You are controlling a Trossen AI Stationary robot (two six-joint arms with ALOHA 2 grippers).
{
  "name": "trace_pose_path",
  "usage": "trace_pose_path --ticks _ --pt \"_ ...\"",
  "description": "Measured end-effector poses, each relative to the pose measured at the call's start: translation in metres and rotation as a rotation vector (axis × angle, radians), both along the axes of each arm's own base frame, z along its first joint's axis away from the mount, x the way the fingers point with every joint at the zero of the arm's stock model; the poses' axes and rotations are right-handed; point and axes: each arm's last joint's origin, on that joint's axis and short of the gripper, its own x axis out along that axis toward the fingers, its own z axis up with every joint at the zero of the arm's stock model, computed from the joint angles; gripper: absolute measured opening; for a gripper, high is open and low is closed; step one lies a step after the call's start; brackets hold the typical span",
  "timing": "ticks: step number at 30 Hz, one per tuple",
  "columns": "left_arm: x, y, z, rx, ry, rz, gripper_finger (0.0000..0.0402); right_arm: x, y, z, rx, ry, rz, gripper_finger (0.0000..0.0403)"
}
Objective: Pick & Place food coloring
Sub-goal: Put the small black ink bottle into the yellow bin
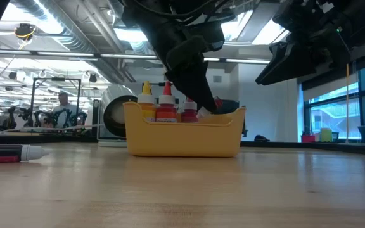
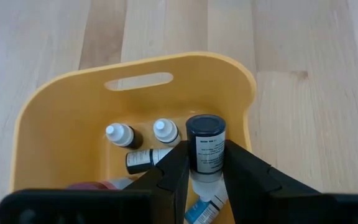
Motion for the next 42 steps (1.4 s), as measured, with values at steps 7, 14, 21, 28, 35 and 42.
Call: trace_pose_path --ticks 7,14,21,28,35,42 --pt "0.000 0.000 0.000 -0.015 -0.004 0.019 0.0084 0.000 0.000 0.000 0.000 0.000 0.000 0.0129" --pt "0.002 0.000 -0.009 -0.031 0.011 0.041 0.0084 0.000 0.000 0.000 0.000 0.000 0.000 0.0129" --pt "0.003 0.000 -0.008 -0.031 0.004 0.041 0.0084 0.000 0.000 0.000 0.002 0.000 -0.001 0.0129" --pt "0.003 0.000 -0.008 -0.034 -0.001 0.043 0.0111 0.000 0.000 0.000 0.002 0.000 -0.001 0.0129" --pt "-0.004 0.000 -0.001 -0.026 0.036 0.036 0.0133 0.000 0.000 0.000 0.002 0.000 -0.001 0.0129" --pt "-0.043 -0.007 0.057 -0.055 0.036 0.059 0.0130 0.000 0.000 0.000 0.002 0.001 -0.002 0.0129"
